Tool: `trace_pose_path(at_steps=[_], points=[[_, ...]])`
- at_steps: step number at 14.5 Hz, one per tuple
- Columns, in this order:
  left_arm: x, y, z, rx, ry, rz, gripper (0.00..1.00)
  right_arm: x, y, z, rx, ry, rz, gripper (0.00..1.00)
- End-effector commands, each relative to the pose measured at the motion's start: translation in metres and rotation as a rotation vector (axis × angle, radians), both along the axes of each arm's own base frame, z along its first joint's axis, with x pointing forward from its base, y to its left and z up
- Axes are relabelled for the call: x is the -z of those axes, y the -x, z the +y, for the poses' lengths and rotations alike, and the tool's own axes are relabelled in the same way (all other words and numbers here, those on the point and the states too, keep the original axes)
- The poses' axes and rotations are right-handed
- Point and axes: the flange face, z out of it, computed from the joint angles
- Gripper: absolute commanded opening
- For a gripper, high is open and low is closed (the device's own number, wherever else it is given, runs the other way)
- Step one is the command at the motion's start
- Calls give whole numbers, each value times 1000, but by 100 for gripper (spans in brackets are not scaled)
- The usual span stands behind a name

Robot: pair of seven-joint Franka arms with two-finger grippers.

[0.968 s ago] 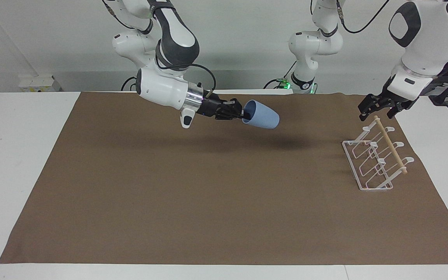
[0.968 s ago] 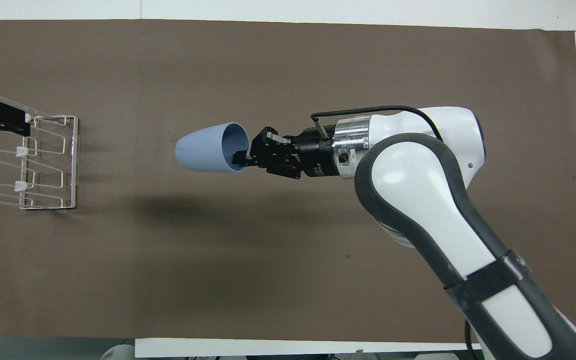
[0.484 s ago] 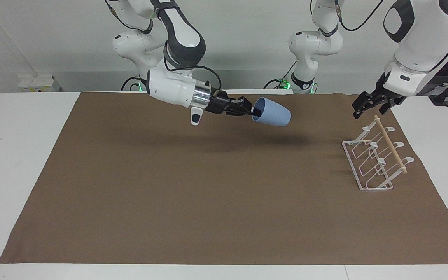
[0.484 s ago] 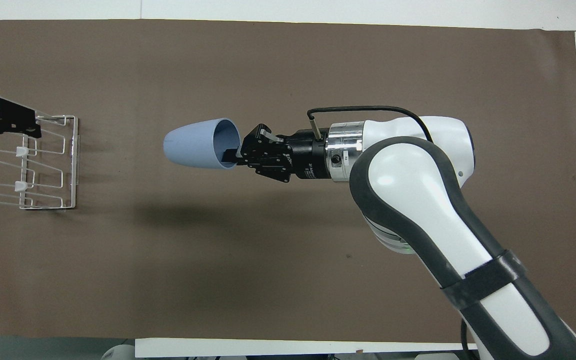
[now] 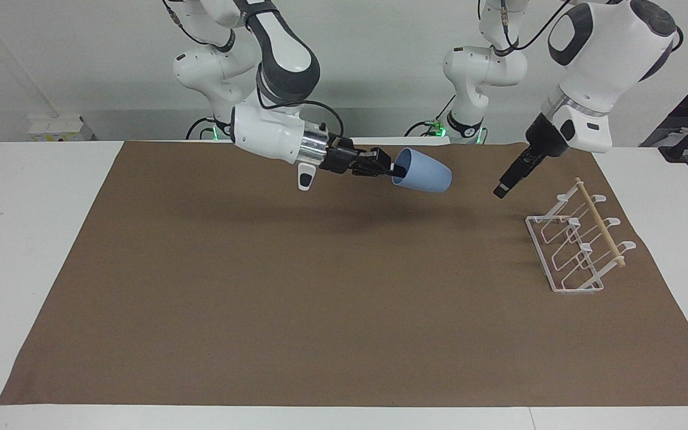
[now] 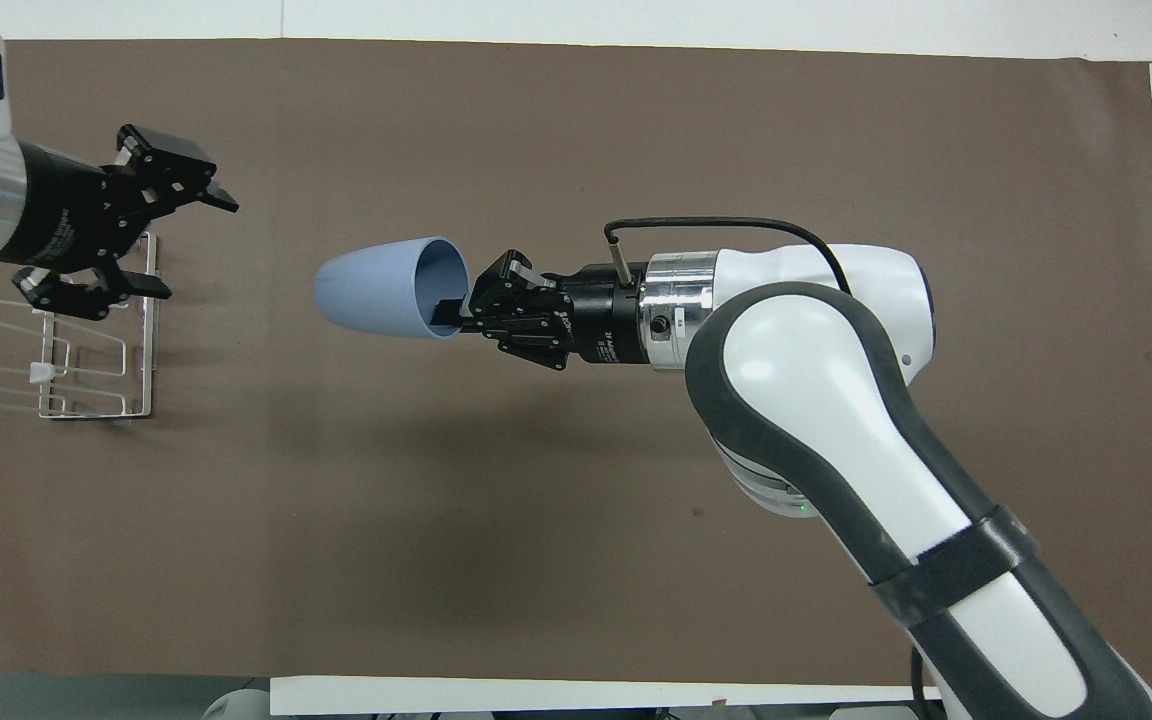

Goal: Hang cup on cup holder
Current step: 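Reach the left gripper to the cup base while the right gripper holds it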

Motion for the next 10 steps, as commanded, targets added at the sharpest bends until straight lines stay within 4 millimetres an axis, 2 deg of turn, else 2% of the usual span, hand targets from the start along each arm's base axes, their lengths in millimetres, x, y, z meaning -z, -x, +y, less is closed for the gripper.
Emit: trace_pose_path(at_steps=[1,3,8,10], points=[[0,4,-18,-204,75,52,100,-1,2,-1,22,-15,20,0],[3,8,-33,-325,105,101,100,0,2,-1,21,-15,22,0],[25,39,-59,-344,134,206,100,1,2,-2,19,-15,24,0],[27,42,-66,-364,162,239,100,1,3,-2,19,-15,25,0]])
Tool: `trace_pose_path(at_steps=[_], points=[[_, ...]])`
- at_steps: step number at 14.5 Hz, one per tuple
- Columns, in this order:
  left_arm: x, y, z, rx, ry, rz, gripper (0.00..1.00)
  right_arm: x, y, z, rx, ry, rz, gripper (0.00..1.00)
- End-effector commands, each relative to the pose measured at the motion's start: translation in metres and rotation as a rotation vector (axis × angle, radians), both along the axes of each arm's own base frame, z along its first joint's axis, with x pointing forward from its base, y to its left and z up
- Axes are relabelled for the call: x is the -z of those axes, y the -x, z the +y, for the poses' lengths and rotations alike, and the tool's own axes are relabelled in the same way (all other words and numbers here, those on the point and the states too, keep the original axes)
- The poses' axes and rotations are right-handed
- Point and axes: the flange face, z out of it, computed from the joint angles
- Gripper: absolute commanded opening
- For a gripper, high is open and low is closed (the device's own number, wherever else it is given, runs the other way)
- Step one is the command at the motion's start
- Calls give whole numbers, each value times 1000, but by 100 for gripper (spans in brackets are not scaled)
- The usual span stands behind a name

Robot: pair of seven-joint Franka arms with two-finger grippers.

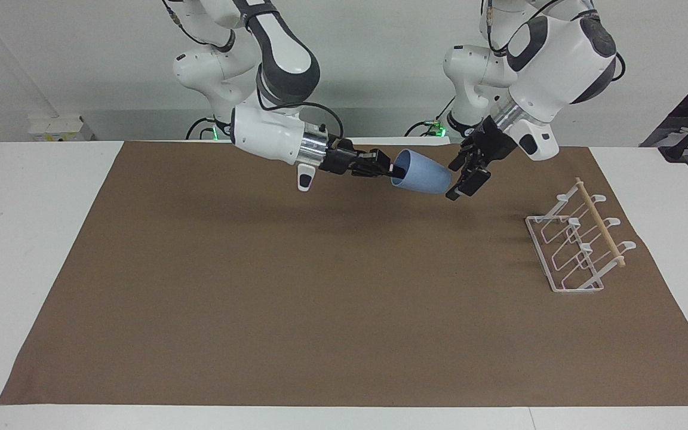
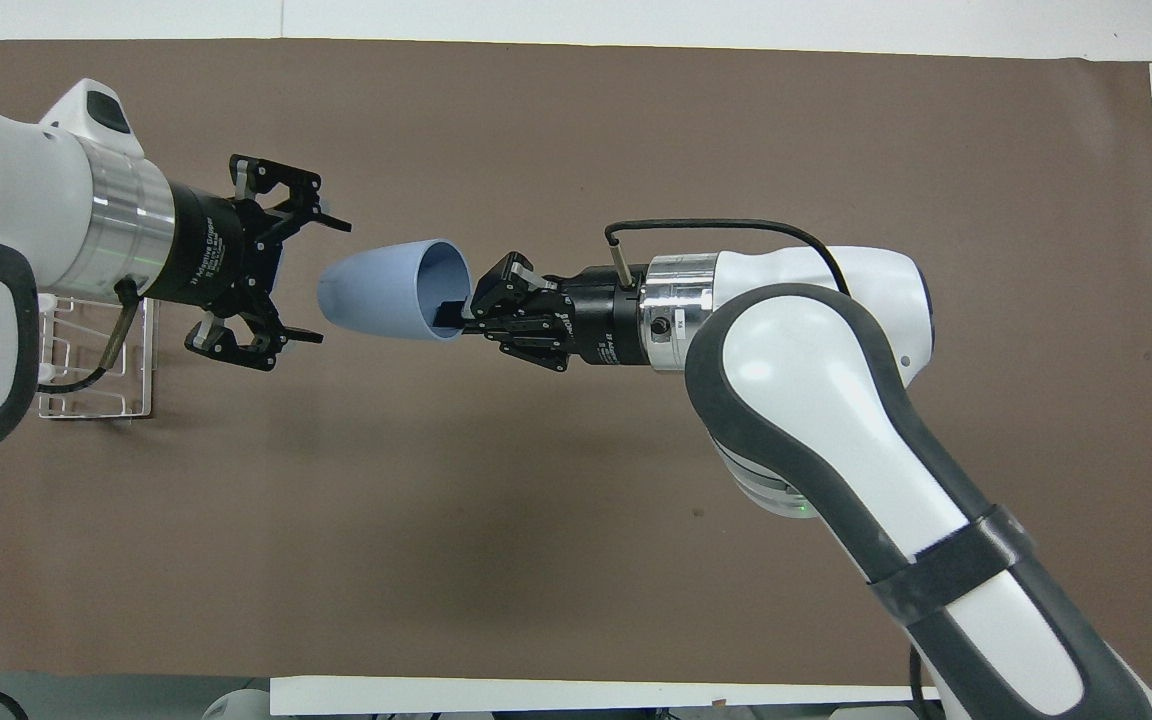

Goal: Hang cup on cup holder
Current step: 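Reach the left gripper to the cup base while the right gripper holds it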

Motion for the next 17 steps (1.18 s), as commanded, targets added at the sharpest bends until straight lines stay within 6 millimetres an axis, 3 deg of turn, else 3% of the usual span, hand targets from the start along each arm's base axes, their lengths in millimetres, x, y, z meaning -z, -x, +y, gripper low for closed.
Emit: trace_pose_path(at_steps=[1,12,16,17], points=[[-2,12,-4,-60,58,25,100,-1,2,-1,18,-18,21,0],[11,14,-21,-164,124,55,95,-2,2,-2,17,-19,22,0],[10,17,-27,-158,145,72,62,-1,2,-2,17,-18,23,0],[10,19,-30,-148,141,70,42,-2,1,-2,17,-19,21,0]])
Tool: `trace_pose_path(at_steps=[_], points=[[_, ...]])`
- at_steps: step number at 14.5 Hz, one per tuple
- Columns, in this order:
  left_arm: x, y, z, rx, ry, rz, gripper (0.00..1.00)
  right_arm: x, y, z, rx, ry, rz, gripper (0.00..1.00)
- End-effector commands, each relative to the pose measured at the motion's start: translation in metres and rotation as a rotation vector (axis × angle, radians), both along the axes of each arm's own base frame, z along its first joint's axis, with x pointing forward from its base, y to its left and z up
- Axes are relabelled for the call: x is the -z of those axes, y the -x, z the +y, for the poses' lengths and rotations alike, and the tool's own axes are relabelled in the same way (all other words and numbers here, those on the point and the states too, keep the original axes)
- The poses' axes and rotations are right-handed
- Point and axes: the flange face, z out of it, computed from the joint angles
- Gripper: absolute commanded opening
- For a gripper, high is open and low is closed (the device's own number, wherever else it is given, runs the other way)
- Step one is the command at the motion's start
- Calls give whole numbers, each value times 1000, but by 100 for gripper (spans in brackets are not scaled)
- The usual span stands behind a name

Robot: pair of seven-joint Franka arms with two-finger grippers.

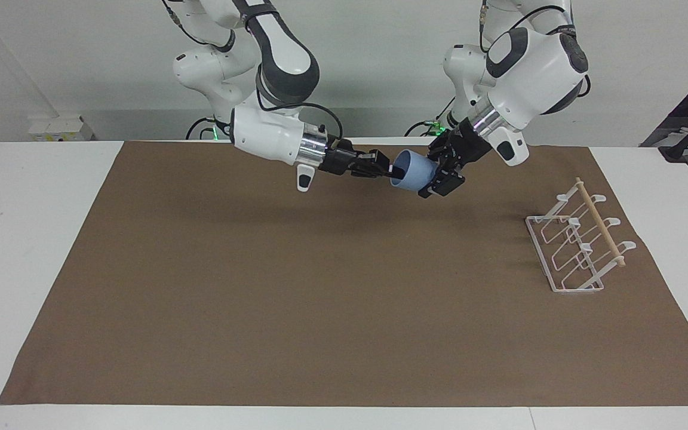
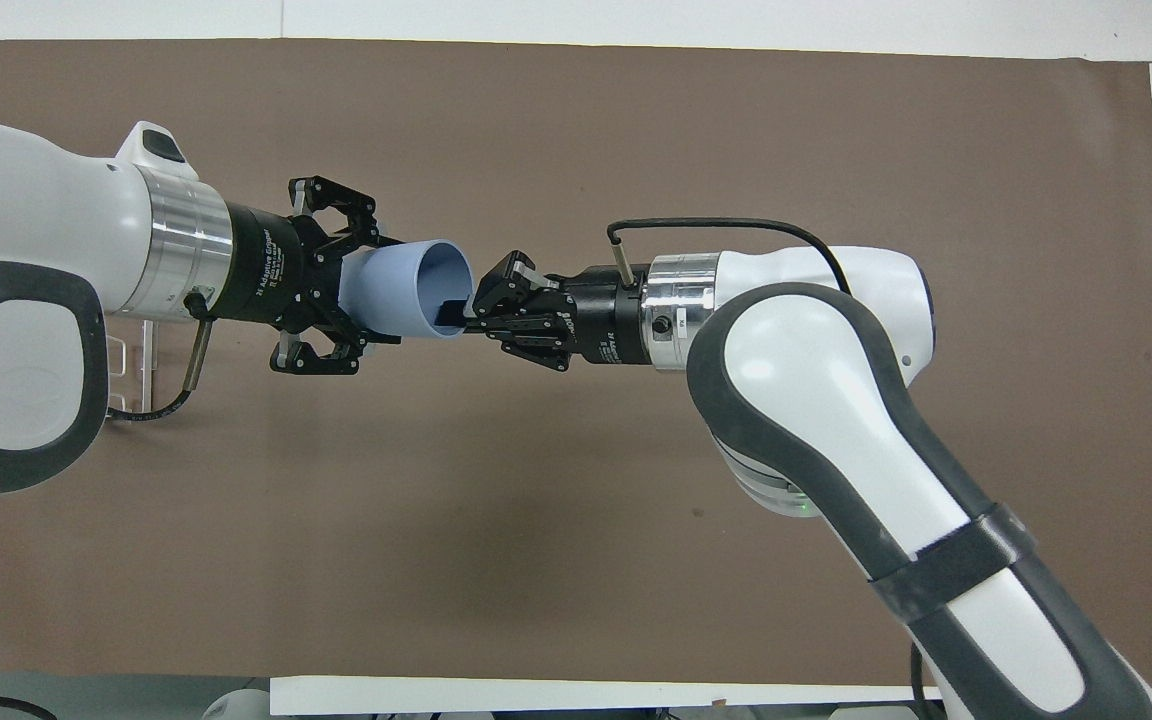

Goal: Hang cup on cup holder
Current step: 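Reach the left gripper to the cup base while the right gripper holds it, then grasp the cup with the left gripper while the right gripper releases it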

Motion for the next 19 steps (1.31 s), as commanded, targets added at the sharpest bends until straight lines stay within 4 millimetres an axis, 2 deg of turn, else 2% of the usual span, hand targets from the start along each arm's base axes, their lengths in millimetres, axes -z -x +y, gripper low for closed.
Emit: trace_pose_path(at_steps=[1,3,6,7,8,9,11,13,16,19], points=[[-1,12,-6,1,16,3,34,-3,2,0,7,-18,6,0],[-2,11,-6,0,16,2,29,-3,2,0,7,-16,6,0],[-1,9,-2,-8,16,5,29,-3,1,-1,8,-14,4,0],[-2,9,-2,-9,16,4,29,-3,1,-2,11,-9,-2,11],[-2,9,-1,-11,16,6,29,-3,0,-2,15,-6,-4,57],[-2,8,0,-14,16,7,29,-4,-1,-3,19,-4,-9,98],[-1,8,2,-17,13,18,29,-8,-5,-11,31,-7,-15,99],[2,7,7,-20,2,30,29,-23,-16,-41,43,24,-61,99],[9,1,31,-14,-107,10,29,-44,-24,-89,-38,217,-188,99],[18,-10,67,-16,-270,-26,29,-46,-33,-126,-91,396,-262,99]])
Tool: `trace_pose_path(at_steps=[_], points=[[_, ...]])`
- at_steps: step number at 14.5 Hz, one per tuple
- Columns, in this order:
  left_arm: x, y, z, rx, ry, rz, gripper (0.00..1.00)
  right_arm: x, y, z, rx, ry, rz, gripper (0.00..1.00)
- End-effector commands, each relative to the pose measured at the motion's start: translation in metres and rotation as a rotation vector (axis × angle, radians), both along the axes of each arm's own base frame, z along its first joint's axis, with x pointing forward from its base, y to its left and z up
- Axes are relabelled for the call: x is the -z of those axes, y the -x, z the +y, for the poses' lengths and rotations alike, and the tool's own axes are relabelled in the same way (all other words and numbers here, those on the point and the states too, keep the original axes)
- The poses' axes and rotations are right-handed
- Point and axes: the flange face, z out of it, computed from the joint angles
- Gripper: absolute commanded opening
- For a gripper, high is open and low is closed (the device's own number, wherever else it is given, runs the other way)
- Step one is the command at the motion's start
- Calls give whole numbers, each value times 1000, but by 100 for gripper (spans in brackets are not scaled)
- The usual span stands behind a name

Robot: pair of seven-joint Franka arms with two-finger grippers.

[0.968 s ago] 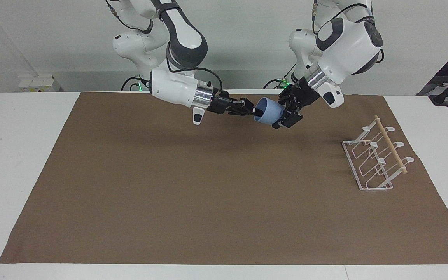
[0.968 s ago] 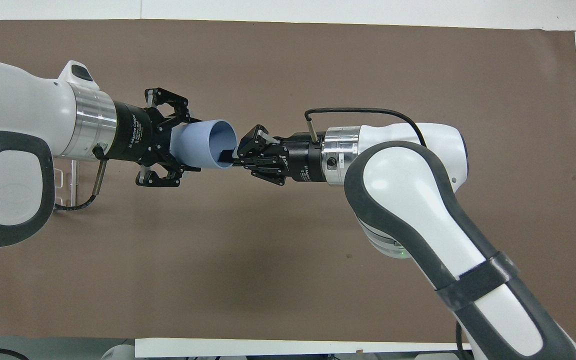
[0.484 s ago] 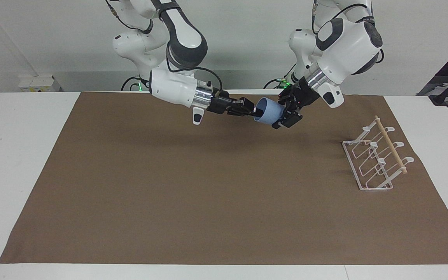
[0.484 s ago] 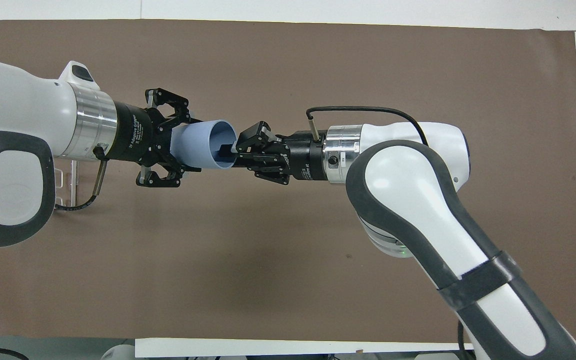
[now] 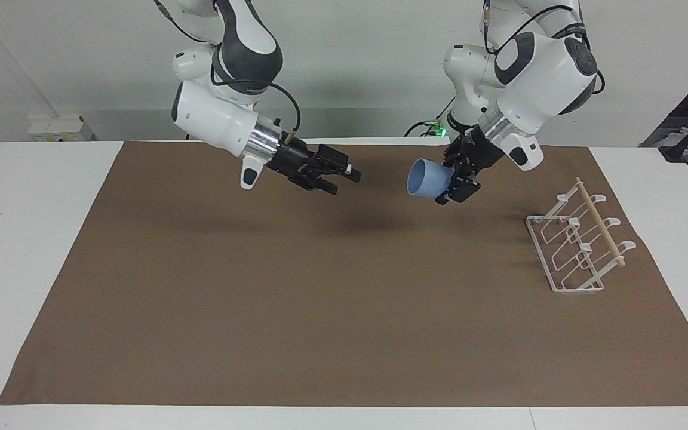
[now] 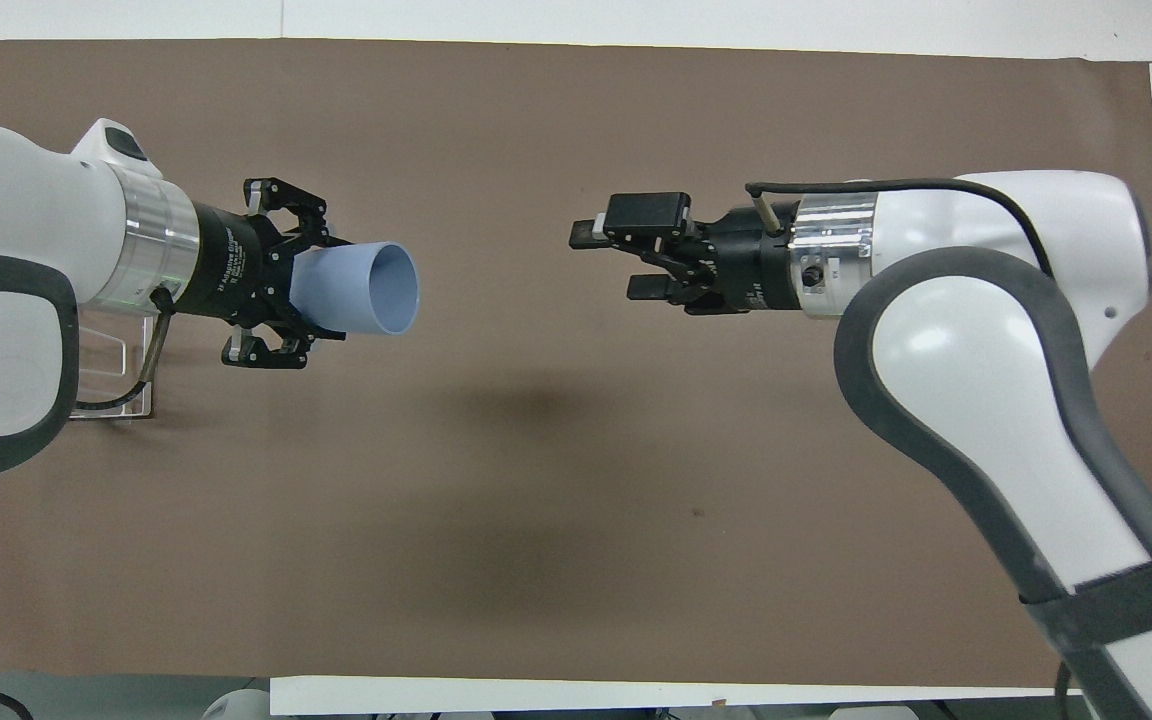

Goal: Hang cup on cup holder
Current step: 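Grasp the cup with the left gripper while the right gripper releases it, then carry the cup to the rack with the left gripper while the right gripper retracts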

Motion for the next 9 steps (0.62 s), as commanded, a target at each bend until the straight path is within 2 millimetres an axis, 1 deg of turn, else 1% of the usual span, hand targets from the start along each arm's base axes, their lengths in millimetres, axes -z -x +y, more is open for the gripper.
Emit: trace_pose_path(at_steps=[1,2,3,4,5,6,7,8,9], points=[[4,1,31,6,-167,-34,29,0,-2,-29,-40,156,-54,99],[5,-5,47,0,-247,-55,29,2,-7,-46,-40,224,-72,99],[5,-10,63,6,-343,-91,29,4,-13,-68,-37,300,-89,99],[5,-14,70,26,-440,-132,29,5,-18,-91,-28,361,-101,99],[3,-19,78,59,-555,-187,29,6,-22,-110,-24,417,-109,99],[-1,-23,85,87,-659,-242,29,6,-23,-122,-48,490,-115,99],[-5,-27,92,113,-750,-283,29,3,-23,-134,-92,598,-123,99],[-1,-33,98,151,-859,-308,29,-4,-23,-150,-144,712,-112,99],[11,-43,101,203,-977,-323,29,-15,-21,-163,-186,802,-90,99]])
